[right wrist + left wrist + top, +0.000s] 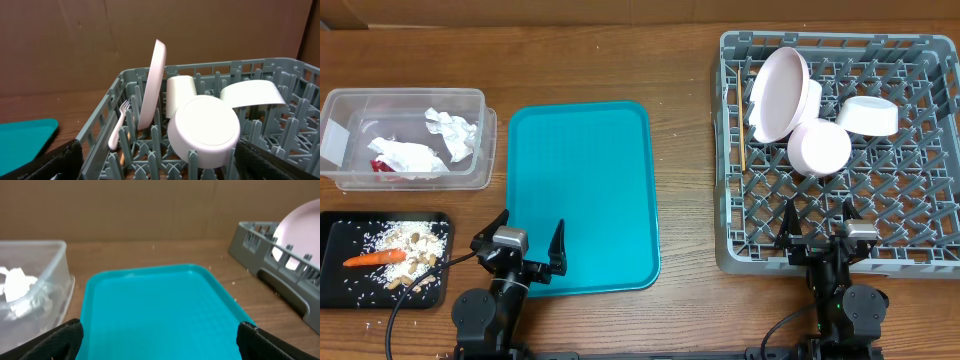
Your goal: Sort waste into correct bins and load items into the dishwasher
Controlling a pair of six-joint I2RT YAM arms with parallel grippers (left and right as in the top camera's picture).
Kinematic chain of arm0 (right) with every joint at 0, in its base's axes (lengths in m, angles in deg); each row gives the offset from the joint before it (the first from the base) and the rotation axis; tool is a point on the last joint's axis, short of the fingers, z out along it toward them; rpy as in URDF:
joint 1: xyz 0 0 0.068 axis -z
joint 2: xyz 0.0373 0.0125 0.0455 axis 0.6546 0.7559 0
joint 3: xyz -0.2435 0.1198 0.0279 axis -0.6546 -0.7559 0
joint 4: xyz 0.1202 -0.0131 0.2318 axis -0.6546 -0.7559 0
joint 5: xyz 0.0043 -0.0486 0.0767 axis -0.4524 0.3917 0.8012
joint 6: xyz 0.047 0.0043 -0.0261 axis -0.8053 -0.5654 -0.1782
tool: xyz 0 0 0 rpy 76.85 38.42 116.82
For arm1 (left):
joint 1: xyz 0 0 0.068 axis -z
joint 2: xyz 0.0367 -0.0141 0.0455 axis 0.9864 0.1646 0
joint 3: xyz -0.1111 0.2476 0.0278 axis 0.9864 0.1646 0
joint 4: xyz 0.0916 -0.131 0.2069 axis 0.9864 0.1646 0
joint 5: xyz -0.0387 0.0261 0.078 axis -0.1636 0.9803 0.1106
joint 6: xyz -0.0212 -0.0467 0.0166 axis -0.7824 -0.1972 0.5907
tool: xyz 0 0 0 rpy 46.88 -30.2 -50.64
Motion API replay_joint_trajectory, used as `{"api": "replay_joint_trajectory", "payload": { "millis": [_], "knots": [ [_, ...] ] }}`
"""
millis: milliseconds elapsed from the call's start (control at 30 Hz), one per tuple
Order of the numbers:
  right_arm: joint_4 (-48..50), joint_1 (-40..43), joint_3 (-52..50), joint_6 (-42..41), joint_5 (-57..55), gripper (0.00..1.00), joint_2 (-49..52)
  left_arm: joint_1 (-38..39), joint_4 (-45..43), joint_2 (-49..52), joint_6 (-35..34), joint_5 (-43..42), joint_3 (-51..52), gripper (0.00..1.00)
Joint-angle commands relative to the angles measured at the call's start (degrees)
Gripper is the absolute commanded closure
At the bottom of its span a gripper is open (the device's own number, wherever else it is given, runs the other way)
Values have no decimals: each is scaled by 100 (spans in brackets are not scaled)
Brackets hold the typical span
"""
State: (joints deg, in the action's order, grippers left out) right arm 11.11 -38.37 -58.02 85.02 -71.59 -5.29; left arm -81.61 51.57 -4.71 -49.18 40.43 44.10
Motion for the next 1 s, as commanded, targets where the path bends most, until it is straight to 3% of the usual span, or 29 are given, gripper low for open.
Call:
{"api": "replay_joint_trajectory", "payload": {
  "millis": [0,267,467,967],
  "knots": [
    [39,-26,-61,-24,-39,0,-61,52,-431,-116,109,-24,190,0],
    [39,-26,-61,-24,-39,0,-61,72,-1156,-116,304,20,302,0],
    [39,-26,-61,-24,-39,0,-61,68,-540,-116,599,527,302,0],
    [39,-26,-61,-24,-39,0,-61,70,-546,-116,494,564,302,0]
  ]
}}
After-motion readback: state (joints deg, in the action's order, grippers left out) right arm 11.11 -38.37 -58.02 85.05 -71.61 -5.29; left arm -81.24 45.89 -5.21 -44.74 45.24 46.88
